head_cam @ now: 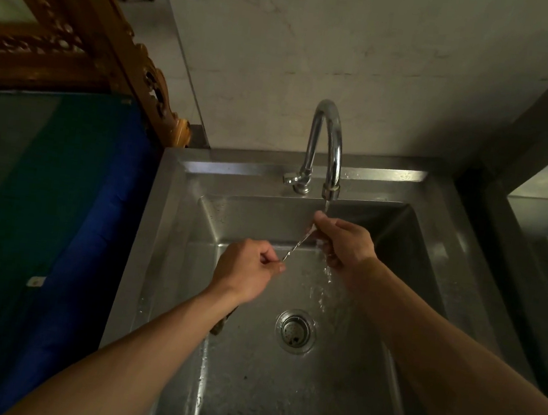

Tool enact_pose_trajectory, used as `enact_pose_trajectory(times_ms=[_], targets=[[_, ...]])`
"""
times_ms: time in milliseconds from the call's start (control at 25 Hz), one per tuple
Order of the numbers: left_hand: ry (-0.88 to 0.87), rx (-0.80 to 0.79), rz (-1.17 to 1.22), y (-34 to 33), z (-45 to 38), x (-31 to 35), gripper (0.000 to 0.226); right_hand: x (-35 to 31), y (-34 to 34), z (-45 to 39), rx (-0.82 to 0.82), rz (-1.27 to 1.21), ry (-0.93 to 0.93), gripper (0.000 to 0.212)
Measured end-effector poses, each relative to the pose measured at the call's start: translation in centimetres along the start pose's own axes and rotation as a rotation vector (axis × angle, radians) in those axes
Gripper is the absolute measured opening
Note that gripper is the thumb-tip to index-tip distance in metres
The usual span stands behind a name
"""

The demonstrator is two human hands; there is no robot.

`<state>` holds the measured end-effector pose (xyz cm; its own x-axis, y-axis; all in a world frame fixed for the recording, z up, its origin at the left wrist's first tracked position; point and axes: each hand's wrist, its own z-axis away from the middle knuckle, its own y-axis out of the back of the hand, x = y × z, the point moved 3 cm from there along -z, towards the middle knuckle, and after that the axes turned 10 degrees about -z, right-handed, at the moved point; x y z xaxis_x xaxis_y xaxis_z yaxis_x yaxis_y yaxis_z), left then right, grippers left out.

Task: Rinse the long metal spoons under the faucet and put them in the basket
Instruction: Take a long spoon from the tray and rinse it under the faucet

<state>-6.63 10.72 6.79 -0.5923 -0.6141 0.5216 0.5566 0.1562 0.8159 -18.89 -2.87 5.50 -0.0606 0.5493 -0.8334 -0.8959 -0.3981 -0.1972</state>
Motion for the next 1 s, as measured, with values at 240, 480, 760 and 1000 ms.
enact_pose_trajectory(times_ms=[240,480,760,1000], targets=[[0.018,0.001,0.001,0.2,0.1,0.1,0.019,0.4,-0.2,0.1,-0.053,-0.041,0.025,0.021],[0.017,-0.001,0.003,0.2,0.4,0.7,0.022,0.4,-0.2,0.2,-0.014,-0.053,0.014,0.018],[-0.001,0.0,0.023,0.4,0.3,1.5,0.021,0.2,-0.1,0.2,0.009,-0.079,0.009,0.019],[0.032,0.009,-0.002,0.4,0.5,1.1,0.023,0.3,-0.4,0.2,-0.07,-0.166,-0.017,0.025]])
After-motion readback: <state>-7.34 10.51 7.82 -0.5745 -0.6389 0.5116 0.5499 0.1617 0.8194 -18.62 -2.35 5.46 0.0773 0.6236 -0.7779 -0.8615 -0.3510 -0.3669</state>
